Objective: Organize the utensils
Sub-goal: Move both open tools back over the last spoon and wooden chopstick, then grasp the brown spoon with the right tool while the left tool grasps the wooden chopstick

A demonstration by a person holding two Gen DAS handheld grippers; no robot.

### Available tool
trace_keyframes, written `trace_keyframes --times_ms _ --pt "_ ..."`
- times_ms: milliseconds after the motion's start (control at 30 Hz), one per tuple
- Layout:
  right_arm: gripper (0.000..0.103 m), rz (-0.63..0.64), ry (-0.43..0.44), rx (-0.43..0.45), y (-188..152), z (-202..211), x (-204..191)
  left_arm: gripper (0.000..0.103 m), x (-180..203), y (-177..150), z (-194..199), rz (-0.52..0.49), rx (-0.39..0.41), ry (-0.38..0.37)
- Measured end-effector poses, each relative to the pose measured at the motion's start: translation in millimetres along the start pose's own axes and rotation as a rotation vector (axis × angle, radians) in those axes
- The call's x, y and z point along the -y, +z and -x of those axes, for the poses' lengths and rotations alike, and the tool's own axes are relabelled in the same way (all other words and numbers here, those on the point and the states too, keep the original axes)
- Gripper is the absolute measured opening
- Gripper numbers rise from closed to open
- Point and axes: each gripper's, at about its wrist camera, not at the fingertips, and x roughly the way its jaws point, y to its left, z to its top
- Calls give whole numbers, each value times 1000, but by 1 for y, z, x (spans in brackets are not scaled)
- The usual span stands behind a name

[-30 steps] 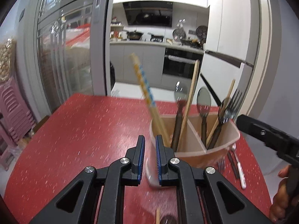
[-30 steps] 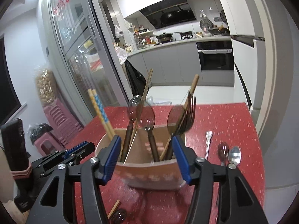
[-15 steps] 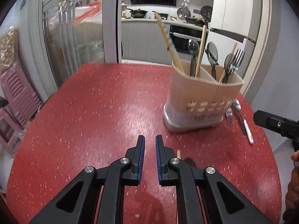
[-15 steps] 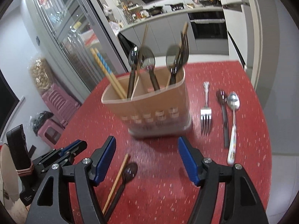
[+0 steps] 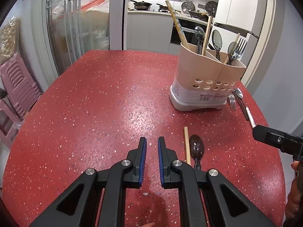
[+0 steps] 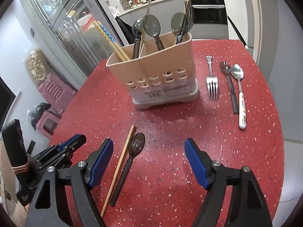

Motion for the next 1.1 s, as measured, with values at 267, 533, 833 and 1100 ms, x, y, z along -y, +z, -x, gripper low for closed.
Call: trace_keyframes --times_ms 267,533,833,1100 --pt "103 -12 -20 -44 -12 -6 -7 103 -12 -10 14 -21 38 57" --pt "103 3 -131 -188 -32 -32 -21 103 -36 -28 10 -15 -13 104" --pt "61 -23 -177 -281 -39 -67 -36 103 -59 -45 13 11 -55 96" --pt "55 10 -224 -296 -38 -80 -53 103 -72 -49 11 38 -66 93"
